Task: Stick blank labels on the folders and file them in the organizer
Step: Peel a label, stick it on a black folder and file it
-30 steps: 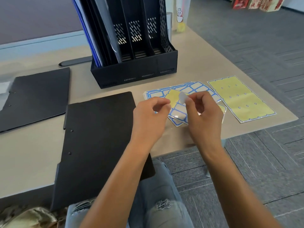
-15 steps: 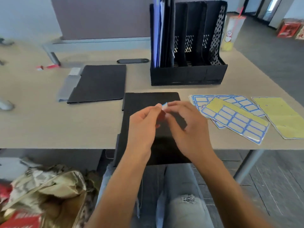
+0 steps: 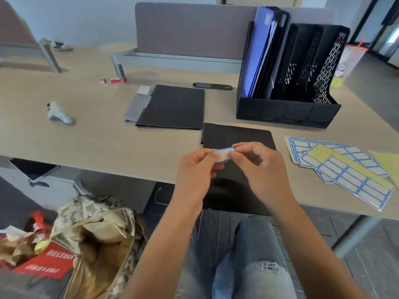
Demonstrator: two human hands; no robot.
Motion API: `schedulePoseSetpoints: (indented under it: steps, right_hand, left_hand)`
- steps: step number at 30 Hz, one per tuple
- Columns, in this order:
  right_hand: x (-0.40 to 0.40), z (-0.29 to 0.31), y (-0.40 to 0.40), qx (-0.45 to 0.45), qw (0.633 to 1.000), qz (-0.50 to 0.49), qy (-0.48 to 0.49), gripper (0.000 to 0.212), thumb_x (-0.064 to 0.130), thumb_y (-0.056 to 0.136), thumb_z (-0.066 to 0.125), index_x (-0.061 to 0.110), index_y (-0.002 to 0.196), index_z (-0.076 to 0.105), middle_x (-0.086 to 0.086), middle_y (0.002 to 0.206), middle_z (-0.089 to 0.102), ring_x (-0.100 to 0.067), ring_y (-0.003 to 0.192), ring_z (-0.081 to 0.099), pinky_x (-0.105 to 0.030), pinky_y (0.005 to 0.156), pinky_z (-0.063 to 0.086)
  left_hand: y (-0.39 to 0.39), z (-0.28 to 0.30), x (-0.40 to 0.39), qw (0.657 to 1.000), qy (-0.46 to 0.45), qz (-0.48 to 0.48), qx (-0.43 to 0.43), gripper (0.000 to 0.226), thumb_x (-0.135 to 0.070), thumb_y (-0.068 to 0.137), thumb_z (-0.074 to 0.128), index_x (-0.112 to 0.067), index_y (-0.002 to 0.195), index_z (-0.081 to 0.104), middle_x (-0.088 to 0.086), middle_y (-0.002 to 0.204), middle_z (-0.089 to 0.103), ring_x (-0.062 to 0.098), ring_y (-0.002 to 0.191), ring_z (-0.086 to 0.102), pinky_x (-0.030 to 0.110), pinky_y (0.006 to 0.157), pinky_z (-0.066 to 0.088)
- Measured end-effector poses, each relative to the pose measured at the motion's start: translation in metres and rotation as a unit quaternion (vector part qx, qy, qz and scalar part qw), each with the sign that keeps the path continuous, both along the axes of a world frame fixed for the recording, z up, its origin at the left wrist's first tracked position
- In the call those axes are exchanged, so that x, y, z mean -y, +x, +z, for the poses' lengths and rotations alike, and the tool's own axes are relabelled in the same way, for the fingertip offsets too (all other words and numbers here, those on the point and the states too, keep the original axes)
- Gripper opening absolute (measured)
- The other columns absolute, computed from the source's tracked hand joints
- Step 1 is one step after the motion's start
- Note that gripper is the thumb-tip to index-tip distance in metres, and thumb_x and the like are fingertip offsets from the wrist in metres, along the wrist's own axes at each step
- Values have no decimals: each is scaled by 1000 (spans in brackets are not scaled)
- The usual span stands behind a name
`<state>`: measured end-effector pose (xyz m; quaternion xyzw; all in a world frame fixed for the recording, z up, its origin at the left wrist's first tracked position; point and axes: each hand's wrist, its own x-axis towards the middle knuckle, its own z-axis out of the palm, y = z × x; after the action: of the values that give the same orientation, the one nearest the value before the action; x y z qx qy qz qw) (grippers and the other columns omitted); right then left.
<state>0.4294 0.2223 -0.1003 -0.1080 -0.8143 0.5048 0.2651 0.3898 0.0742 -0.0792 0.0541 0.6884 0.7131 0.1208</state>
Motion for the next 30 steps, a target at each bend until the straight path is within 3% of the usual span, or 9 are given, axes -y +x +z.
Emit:
schedulePoseSetpoints:
  steps: [4, 6, 9, 13, 18, 21, 25, 30]
  right_hand:
    - [-3, -6, -1, 16, 1000, -16, -2, 7, 28, 98, 73, 22, 99, 76, 12, 105, 76, -11, 98, 70, -29, 86, 58]
    - [-6, -10, -2, 24, 999, -34, -7, 7, 29, 99, 71, 23, 99, 74, 10, 101, 76, -11, 93, 70, -25, 80, 53]
    - [-19, -19, -4, 53, 995, -85, 9, 8, 32, 100, 69, 25, 99, 72, 8, 99, 74, -12, 94, 67, -23, 77, 47]
    - [-36, -33, -4, 81, 988, -121, 54, 7, 32, 99, 68, 25, 98, 70, 8, 105, 73, -13, 99, 64, -22, 80, 43]
    - [-39, -50, -3, 101, 988, -115, 33, 4, 27, 100, 68, 24, 98, 69, 7, 109, 72, -12, 104, 64, -9, 80, 40]
    - [-38, -55, -2, 96, 988, -117, 36, 3, 26, 100, 68, 24, 97, 69, 7, 112, 72, -12, 105, 63, -6, 81, 37]
    - [-39, -57, -1, 89, 990, -104, 30, 3, 29, 99, 69, 26, 97, 69, 12, 110, 72, -9, 105, 63, -11, 84, 41]
    - [-34, -58, 4, 36, 992, -116, 31, 3, 26, 99, 68, 26, 96, 69, 16, 112, 71, -3, 108, 63, -25, 97, 48]
  left_hand:
    - [-5, -7, -5, 997, -60, 8, -50, 19, -25, 100, 59, -34, 92, 74, -8, 86, 75, 10, 87, 71, 24, 79, 56]
    - [-10, -12, -7, 991, -106, 17, -80, 18, -31, 100, 59, -29, 109, 73, -12, 94, 72, 6, 91, 68, 23, 84, 53]
    - [-20, -19, -6, 970, -208, 43, -117, 38, -40, 100, 57, -20, 131, 63, -17, 103, 65, 0, 97, 60, 17, 86, 45]
    - [-33, -29, -10, 922, -354, 39, -154, 56, -50, 100, 50, -16, 143, 50, 2, 137, 59, 22, 128, 51, 39, 105, 42]
    - [-40, -32, -24, 898, -423, -10, -121, 60, -53, 100, 46, -18, 148, 39, 6, 133, 61, 29, 124, 52, 46, 104, 40]
    - [-42, -37, -32, 897, -424, 0, -127, 64, -48, 101, 46, -21, 155, 25, 5, 134, 61, 30, 125, 53, 47, 105, 41]
    - [-49, -43, -37, 932, -346, 41, -100, 59, -37, 99, 56, -20, 152, 34, 5, 144, 54, 27, 126, 54, 41, 102, 46]
    - [-53, -47, -40, 966, -232, 83, -79, 53, -25, 97, 63, -26, 146, 42, -3, 136, 56, 12, 103, 59, 31, 91, 54]
